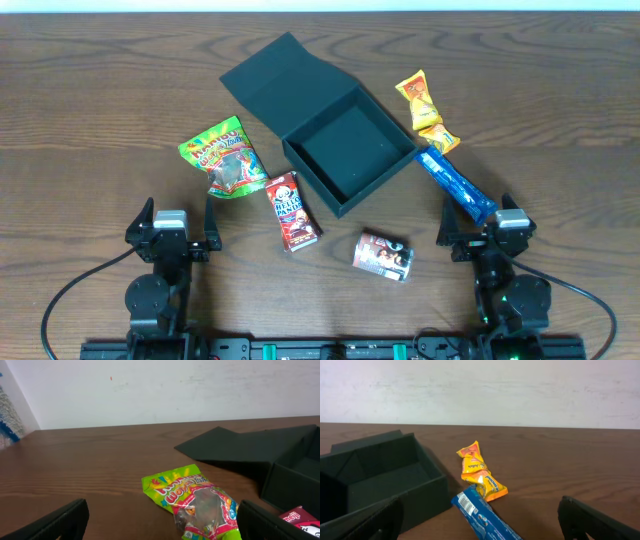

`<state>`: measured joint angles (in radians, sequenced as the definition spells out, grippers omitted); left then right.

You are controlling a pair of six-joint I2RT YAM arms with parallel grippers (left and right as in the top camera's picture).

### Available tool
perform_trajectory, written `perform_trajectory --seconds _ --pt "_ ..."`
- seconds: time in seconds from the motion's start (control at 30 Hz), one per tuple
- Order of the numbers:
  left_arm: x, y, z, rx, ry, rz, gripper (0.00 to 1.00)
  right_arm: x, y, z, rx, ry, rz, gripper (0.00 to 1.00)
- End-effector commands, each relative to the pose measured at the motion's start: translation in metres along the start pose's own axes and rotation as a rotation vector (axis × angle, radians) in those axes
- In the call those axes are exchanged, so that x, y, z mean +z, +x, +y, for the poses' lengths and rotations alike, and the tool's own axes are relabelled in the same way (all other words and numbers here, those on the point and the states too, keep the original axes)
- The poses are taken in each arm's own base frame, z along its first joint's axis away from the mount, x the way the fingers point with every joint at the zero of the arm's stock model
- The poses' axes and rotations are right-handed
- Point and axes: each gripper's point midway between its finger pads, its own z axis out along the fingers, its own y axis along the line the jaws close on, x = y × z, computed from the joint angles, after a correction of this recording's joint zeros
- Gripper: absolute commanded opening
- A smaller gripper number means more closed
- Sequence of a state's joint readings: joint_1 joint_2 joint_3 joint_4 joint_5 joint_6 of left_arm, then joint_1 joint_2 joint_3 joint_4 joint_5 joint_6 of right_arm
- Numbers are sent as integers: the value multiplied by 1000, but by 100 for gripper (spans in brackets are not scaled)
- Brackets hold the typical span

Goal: Pack container
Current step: 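Move the left gripper toward the red Hello Panda box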

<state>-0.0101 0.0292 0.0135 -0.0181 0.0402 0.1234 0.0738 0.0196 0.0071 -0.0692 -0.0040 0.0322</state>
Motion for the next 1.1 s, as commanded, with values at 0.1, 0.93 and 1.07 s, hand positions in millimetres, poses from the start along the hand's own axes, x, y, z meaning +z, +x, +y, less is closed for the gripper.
perform_trajectory --seconds 0.1,0.93,1.07 --pt "1 9 -1 -16 8 29 95 0 2 -2 -14 11 7 99" --pt "-1 -202 7 -207 28 23 95 0 2 -2 -14 11 7 99" --pt "24 -231 -5 -266 90 148 95 0 2 -3 -14 11 7 99"
